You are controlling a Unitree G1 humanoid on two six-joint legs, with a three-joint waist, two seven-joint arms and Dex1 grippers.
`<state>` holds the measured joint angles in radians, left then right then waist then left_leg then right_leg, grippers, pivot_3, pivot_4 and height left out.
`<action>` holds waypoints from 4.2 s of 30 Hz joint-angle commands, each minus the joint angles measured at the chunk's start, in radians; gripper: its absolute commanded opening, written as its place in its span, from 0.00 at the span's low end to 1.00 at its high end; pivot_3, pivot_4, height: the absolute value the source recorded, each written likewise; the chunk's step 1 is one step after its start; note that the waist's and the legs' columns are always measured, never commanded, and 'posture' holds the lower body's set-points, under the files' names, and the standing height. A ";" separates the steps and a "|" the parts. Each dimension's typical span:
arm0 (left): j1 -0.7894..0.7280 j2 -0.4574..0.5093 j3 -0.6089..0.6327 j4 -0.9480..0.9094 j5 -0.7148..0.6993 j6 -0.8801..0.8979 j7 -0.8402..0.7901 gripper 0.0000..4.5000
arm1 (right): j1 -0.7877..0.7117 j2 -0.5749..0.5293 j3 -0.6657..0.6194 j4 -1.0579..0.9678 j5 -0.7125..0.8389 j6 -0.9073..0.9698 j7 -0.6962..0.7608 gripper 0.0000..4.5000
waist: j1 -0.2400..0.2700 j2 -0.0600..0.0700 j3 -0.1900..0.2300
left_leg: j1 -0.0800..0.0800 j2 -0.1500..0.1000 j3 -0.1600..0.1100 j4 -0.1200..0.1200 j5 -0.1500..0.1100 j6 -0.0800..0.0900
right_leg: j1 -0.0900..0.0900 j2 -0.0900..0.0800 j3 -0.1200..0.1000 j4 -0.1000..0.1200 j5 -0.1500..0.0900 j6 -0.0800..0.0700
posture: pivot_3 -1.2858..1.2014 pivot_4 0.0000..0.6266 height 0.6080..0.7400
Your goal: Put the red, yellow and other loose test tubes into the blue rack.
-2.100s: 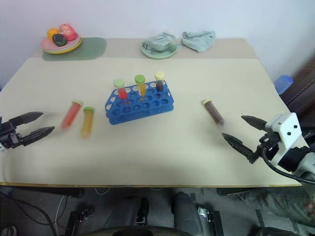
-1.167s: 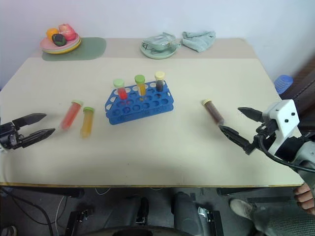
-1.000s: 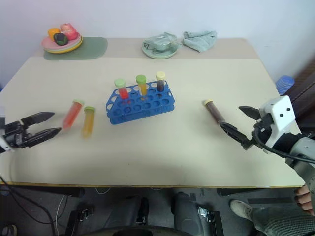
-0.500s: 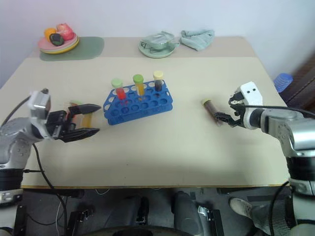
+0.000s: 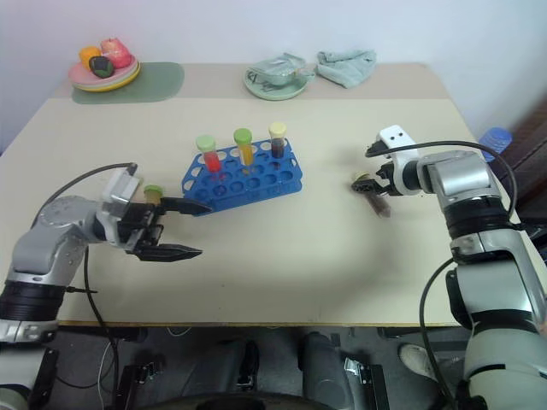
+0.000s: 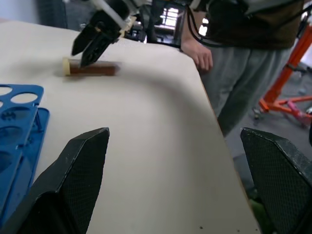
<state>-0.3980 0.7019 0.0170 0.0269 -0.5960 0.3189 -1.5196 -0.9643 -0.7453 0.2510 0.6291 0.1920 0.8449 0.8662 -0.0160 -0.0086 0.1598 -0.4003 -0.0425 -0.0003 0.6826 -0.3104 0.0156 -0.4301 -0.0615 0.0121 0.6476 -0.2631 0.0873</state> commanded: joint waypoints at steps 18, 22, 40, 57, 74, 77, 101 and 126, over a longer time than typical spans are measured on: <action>0.047 -0.035 -0.013 -0.077 -0.014 0.018 0.068 1.00 | -0.225 0.126 0.029 0.478 -0.262 -0.172 0.066 0.18 | -0.004 0.000 0.000 | -0.006 0.000 0.000 0.002 0.002 -0.003 | -0.006 0.000 0.000 0.003 0.000 0.000 | 0.52 0.24 1.00; 0.045 -0.037 -0.005 -0.076 -0.023 0.020 0.077 1.00 | -0.241 0.123 0.000 0.430 -0.249 -0.160 0.101 0.18 | -0.005 0.000 0.000 | -0.006 -0.001 0.000 0.002 0.002 -0.003 | -0.006 0.000 0.000 0.004 0.000 0.000 | 0.52 0.24 1.00; 0.124 0.005 0.097 -0.011 -0.027 0.011 0.098 1.00 | 0.213 0.545 -0.383 -0.574 0.218 -0.464 0.030 0.18 | -0.004 0.002 0.001 | -0.007 -0.001 -0.002 0.002 0.002 -0.004 | -0.009 0.001 -0.001 0.005 0.001 0.001 | 0.52 0.24 1.00; 0.236 0.022 0.228 -0.126 -0.096 0.050 0.198 1.00 | 0.064 0.703 -0.437 0.236 0.146 -1.246 -0.019 0.18 | -0.033 0.002 0.001 | -0.006 -0.001 -0.002 0.002 0.004 -0.006 | -0.010 0.001 -0.001 0.009 0.001 0.000 | 0.52 0.24 1.00; 0.287 0.063 0.276 -0.202 -0.140 0.094 0.238 1.00 | 0.011 0.745 -0.486 0.499 0.139 -1.386 -0.042 0.18 | -0.043 0.002 0.001 | -0.004 -0.001 -0.002 0.002 0.004 -0.007 | -0.009 0.001 0.000 0.012 0.001 0.000 | 0.52 0.24 1.00; 0.288 0.063 0.275 -0.207 -0.142 0.094 0.242 1.00 | 0.012 0.750 -0.497 0.530 0.135 -1.414 -0.060 0.18 | -0.046 0.002 0.001 | -0.004 -0.001 -0.002 0.002 0.004 -0.007 | -0.008 0.001 0.000 0.012 0.001 0.000 | 0.52 0.24 1.00; 0.362 -0.099 0.416 -0.402 -0.095 0.211 0.892 1.00 | 0.224 0.628 -0.366 0.221 -0.002 -1.536 -0.103 0.99 | -0.046 0.003 0.002 | 0.009 -0.001 -0.002 -0.001 0.004 -0.006 | 0.004 0.001 0.000 0.009 0.000 -0.001 | 0.52 0.24 1.00; -0.253 -0.021 0.364 -0.134 -0.274 1.296 1.750 1.00 | 0.501 -0.059 -0.279 -0.899 0.394 -0.494 0.355 0.99 | 0.007 -0.002 0.004 | 0.007 -0.001 -0.003 -0.001 0.003 -0.005 | 0.005 0.002 0.000 0.004 0.000 0.000 | 0.52 0.24 1.00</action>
<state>-0.6175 0.6582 0.3747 -0.1067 -0.8618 1.6062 0.2061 -0.4476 -0.8075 -0.0227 -0.2523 0.5889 0.3642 1.2201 -0.0093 -0.0107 0.1635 -0.3930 -0.0433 -0.0037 0.6816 -0.3079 0.0106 -0.4254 -0.0600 0.0119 0.6515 -0.2628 0.0871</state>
